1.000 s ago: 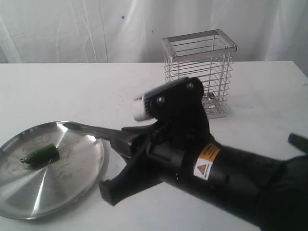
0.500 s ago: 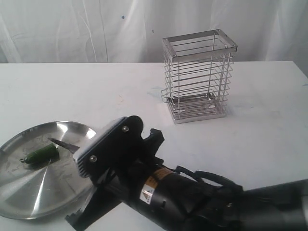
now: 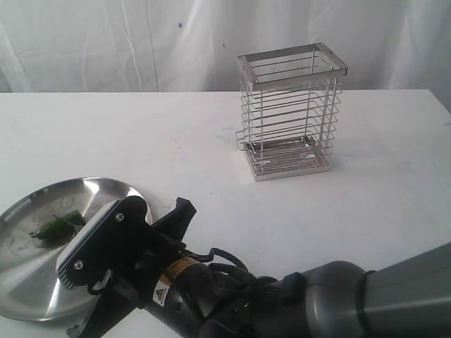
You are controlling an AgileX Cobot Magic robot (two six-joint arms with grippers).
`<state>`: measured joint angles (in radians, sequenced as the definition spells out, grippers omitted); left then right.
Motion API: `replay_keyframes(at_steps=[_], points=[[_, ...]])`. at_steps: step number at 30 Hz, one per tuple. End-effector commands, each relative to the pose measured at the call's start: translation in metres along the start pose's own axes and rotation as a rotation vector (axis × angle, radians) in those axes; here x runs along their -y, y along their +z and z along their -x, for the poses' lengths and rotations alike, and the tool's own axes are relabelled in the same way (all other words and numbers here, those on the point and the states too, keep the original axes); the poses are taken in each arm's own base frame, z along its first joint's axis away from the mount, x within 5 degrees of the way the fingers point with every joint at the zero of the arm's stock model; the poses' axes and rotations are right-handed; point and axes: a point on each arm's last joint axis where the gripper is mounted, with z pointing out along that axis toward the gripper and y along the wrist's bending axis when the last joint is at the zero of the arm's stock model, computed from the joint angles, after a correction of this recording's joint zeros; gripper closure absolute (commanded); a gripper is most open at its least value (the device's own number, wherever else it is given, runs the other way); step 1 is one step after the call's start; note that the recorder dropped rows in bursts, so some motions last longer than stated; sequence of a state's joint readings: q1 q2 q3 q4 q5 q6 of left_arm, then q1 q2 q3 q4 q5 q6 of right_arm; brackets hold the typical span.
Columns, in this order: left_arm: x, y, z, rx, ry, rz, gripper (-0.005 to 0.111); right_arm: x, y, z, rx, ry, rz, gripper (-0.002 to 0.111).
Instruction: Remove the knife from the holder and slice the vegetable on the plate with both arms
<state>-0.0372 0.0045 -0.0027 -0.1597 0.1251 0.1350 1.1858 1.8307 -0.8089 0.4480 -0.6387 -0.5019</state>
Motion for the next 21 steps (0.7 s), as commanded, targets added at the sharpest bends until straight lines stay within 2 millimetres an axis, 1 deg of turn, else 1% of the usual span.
replay_keyframes(at_steps=[1,4,7,13,21], points=[[0.0003,0.0000,-0.0006,0.003,0.000,-0.005,0.107,0.0044,0.0010,0.0073,0.061,-0.055,-0.052,0.108],[0.0003,0.0000,-0.0006,0.003,0.000,-0.005,0.107,0.0049,0.0013,0.0078,0.073,-0.073,-0.061,0.108],[0.0003,0.0000,-0.0006,0.003,0.000,-0.005,0.107,0.0042,0.0031,0.0039,0.057,-0.067,-0.061,0.108],[0.0003,0.0000,-0.0006,0.003,0.000,-0.005,0.107,0.0061,0.0033,0.0014,0.039,0.099,-0.080,0.108],[0.0003,0.0000,-0.0006,0.003,0.000,-0.005,0.107,0.0059,0.0033,-0.0003,0.022,0.106,-0.078,0.108]])
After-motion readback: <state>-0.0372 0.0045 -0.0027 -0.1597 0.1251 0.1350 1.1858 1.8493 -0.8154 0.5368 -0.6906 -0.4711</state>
